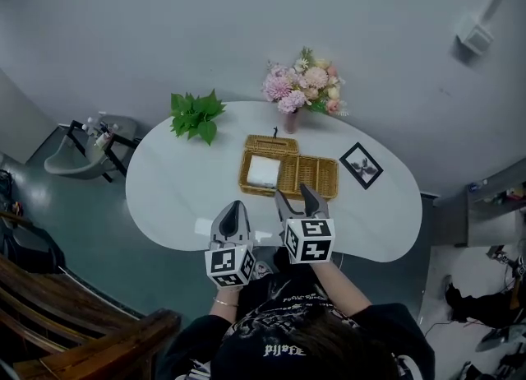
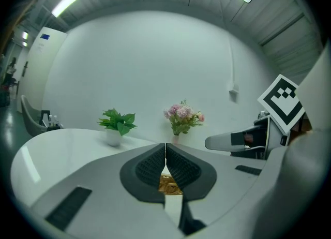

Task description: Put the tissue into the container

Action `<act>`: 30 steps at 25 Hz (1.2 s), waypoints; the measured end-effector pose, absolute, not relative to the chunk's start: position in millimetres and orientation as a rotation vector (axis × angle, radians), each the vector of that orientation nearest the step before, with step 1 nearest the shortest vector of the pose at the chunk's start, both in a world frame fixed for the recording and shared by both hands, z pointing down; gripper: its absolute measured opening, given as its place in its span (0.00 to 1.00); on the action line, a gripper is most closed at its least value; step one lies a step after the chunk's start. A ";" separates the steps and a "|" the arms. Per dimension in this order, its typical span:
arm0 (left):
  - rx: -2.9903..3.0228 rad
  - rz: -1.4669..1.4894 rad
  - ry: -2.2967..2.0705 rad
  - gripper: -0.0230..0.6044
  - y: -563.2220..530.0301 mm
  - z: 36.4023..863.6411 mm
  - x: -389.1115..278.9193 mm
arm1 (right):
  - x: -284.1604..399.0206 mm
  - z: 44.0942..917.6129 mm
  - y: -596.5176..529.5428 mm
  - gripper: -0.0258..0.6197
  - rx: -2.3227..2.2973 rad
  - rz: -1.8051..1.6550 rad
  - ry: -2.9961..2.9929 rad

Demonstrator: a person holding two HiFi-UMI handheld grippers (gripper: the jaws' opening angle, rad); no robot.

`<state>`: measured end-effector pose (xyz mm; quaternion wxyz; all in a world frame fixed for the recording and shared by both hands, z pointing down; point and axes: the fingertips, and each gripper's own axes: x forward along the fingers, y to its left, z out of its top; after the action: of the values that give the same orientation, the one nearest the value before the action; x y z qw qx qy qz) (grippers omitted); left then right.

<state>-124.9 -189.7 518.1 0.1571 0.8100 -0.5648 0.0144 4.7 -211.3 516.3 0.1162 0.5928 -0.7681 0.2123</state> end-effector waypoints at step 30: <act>2.391 0.088 -1.529 0.08 -173.3 526.2 -96.6 | 25.2 531.9 -194.5 0.08 1.752 0.617 -2.325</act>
<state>-96.6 -173.3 526.2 0.1503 0.8324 -0.5325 0.0307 25.2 -194.5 531.9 0.0827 0.5867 -0.7786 0.2066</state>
